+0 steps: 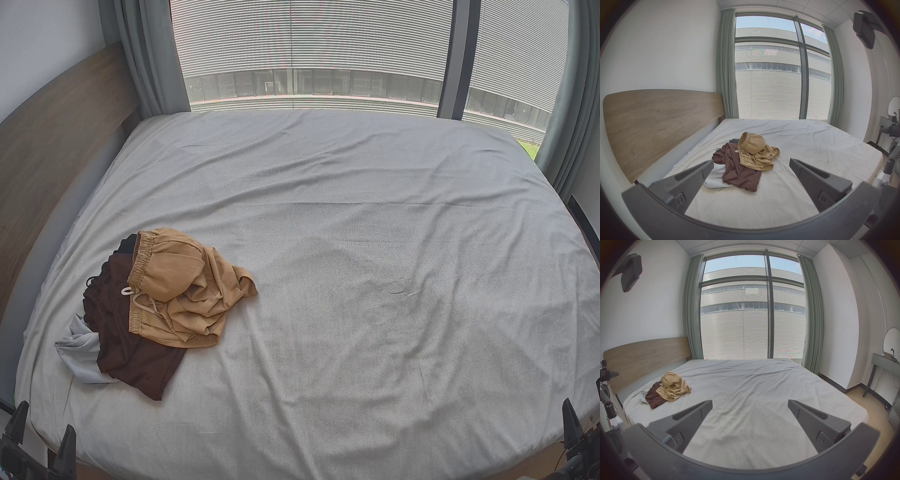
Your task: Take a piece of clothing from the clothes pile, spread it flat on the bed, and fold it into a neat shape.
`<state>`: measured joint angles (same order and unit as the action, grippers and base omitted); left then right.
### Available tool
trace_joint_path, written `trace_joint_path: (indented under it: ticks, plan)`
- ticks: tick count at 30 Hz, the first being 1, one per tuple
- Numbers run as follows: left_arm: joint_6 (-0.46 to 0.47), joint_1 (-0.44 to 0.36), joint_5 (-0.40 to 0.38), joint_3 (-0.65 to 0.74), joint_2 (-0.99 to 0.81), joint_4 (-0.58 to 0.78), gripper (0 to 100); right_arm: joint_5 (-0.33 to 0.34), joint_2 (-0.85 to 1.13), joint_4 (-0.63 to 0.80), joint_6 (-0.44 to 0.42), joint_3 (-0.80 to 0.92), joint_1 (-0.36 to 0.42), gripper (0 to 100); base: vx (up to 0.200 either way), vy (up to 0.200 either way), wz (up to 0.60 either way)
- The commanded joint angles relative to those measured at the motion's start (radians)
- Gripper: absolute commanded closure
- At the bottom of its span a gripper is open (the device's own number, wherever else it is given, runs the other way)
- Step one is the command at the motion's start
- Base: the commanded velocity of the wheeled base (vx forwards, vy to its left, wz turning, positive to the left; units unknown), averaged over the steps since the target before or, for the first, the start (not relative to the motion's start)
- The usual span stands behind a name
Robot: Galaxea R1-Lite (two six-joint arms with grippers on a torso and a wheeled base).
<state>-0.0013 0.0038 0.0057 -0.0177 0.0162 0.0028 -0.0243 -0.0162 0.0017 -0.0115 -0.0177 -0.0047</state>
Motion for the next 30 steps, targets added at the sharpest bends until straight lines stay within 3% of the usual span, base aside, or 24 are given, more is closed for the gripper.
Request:
trace_joint_path:
  ticks: [1, 17, 22, 23, 27, 30]
  plan:
    - [0.004, -0.001, -0.004, 0.018, -0.013, 0.0, 0, 0.0, 0.013, 0.0, -0.001, 0.018, 0.0, 0, 0.0, 0.0, 0.0]
    - [0.012, -0.002, -0.013, 0.018, -0.013, -0.006, 0, -0.002, 0.013, 0.0, -0.002, 0.018, 0.0, 0, 0.0, 0.0, 0.0]
    - [-0.006, -0.004, -0.004, -0.18, 0.071, -0.155, 0, -0.002, 0.013, 0.001, -0.001, 0.018, 0.0, 0, 0.0, 0.0, 0.0]
    - [-0.006, -0.011, -0.015, -0.234, 0.16, -0.142, 0, -0.002, 0.013, 0.001, -0.001, 0.018, 0.0, 0, 0.0, 0.0, 0.0]
    - [-0.011, -0.084, -0.013, -0.203, 0.295, -0.155, 0, -0.002, 0.013, 0.001, -0.001, 0.018, 0.0, 0, 0.0, 0.0, 0.0]
    - [-0.025, -0.211, -0.013, -0.182, 0.395, -0.167, 0, 0.007, 0.013, 0.0, 0.007, 0.018, 0.0, 0, 0.0, 0.0, 0.0]
